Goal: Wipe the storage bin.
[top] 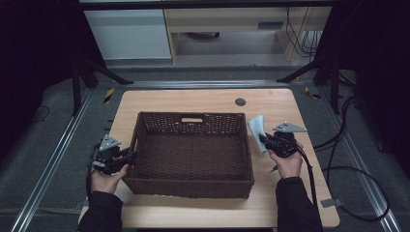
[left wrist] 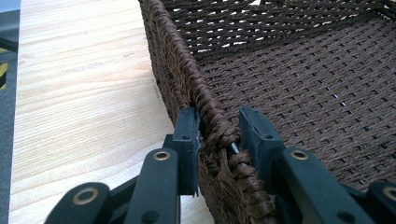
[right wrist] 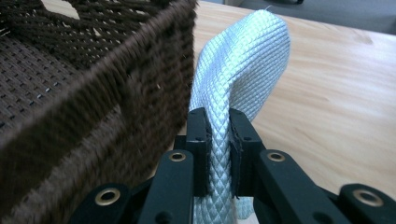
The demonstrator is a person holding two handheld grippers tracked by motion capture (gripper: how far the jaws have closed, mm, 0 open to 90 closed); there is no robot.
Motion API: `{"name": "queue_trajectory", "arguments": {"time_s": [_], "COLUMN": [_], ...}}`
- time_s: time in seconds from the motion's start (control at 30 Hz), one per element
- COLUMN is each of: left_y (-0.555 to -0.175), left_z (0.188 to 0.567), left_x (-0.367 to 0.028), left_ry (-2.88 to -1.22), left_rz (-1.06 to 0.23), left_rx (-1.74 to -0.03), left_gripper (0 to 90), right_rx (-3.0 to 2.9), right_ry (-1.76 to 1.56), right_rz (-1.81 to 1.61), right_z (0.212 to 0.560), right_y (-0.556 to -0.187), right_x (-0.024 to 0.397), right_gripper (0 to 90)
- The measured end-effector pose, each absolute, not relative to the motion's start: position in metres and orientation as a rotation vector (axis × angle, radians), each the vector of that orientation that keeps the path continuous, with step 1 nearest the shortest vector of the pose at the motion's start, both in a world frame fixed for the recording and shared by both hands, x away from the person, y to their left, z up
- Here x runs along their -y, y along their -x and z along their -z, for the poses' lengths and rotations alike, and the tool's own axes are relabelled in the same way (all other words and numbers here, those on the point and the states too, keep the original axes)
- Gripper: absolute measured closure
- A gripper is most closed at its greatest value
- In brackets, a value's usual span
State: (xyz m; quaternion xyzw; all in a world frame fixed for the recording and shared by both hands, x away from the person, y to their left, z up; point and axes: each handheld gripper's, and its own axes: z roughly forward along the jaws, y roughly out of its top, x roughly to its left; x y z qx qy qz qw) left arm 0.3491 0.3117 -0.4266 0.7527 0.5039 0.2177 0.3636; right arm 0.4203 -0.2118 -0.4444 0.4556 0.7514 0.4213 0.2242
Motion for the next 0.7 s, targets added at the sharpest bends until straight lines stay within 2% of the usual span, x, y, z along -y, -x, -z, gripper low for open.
{"name": "queue_trajectory", "arguments": {"time_s": [0.37, 0.7], "left_y": [-0.349, -0.349], "left_z": [0.426, 0.426], "left_x": [-0.311, -0.311], "left_ry": [-1.942, -1.943], "left_rz": [-0.564, -0.566], "left_rx": [-1.296, -1.296], "left_gripper": [68.3, 68.4], "right_rx": [-2.062, -2.213], "right_ry": [-1.131, -1.163], "right_rz": [-1.243, -1.098], "right_z": [0.427, 0.457], "right_y": [-0.429, -0.436], "right_x": [0.194, 0.192], "right_gripper": [81.4, 81.5]}}
